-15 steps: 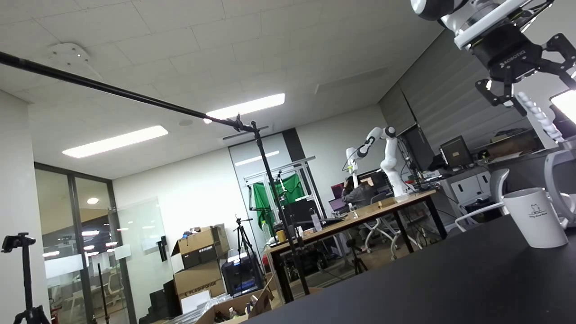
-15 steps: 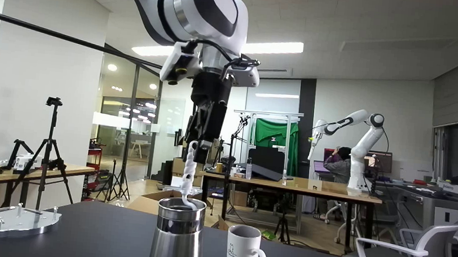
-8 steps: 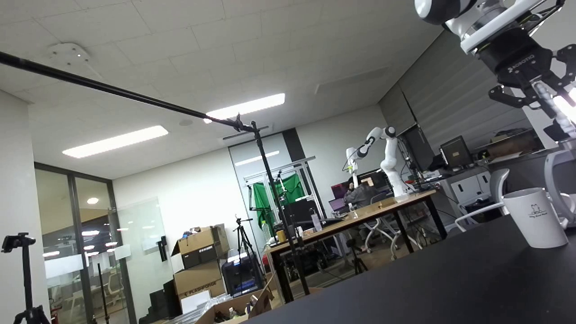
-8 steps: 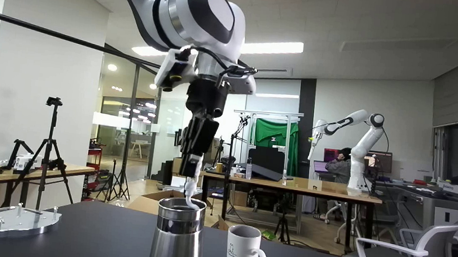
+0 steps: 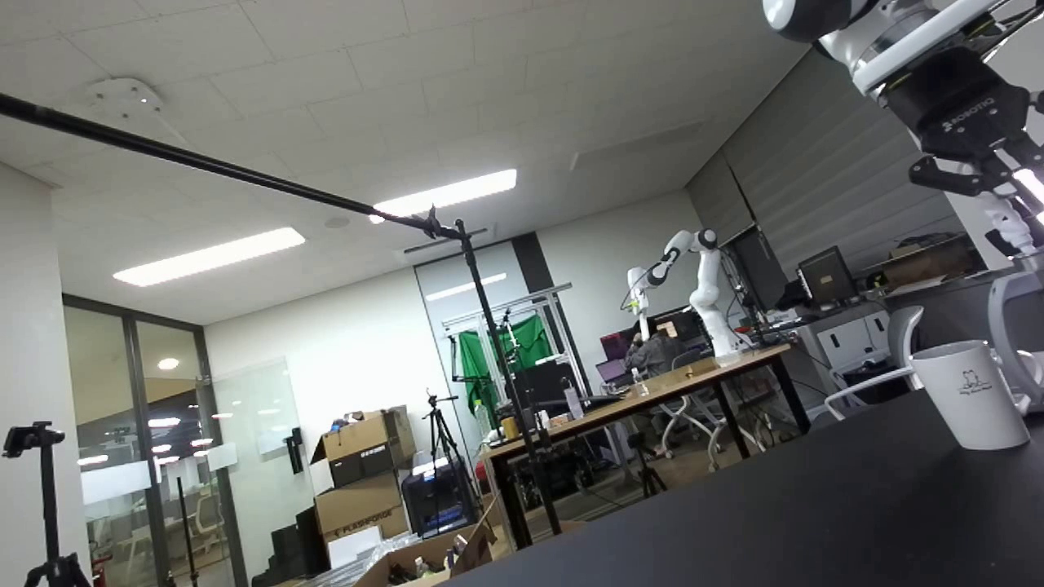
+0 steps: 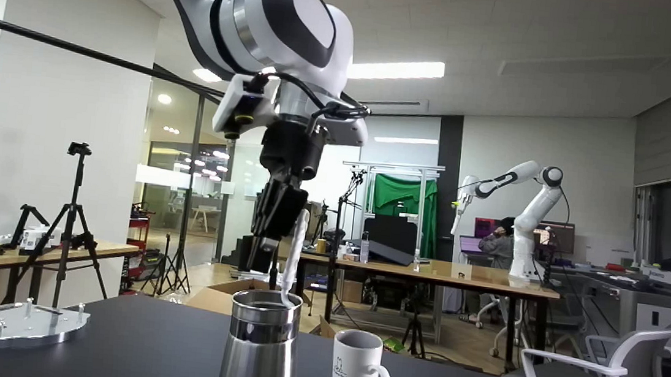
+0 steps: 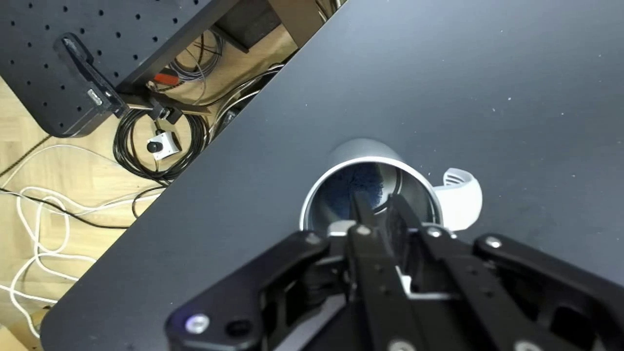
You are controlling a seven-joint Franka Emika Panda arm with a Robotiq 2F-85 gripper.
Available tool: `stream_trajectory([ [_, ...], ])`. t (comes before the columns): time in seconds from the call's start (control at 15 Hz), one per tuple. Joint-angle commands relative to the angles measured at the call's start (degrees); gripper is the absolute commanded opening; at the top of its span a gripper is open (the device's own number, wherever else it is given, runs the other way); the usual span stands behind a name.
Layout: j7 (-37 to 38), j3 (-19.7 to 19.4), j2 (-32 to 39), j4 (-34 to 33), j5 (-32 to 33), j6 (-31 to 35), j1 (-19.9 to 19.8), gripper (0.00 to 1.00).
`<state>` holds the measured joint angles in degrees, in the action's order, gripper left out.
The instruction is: Move the brush inside the silver flask up and down
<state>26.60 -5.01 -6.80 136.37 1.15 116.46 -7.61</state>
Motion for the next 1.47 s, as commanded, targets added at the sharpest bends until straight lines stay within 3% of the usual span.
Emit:
stream_trajectory([
  [0.0,-1.9,-0.3,-2.5,1.2,0.3,-0.6,-0.3,0.46],
  [0.2,-7.0,-0.6,-3.4,1.1,0.8,-1.1,-0.4,0.66],
  [0.53,-24.7,-2.6,-5.1,0.5,-0.3,-0.7,-0.3,0.98],
  [1.2,-66.6,-7.6,-0.3,-3.4,-8.9,-3.3,0.8,1.0],
  [1.4,-72.4,-6.8,2.1,-6.0,-9.4,-6.6,0.7,1.0],
])
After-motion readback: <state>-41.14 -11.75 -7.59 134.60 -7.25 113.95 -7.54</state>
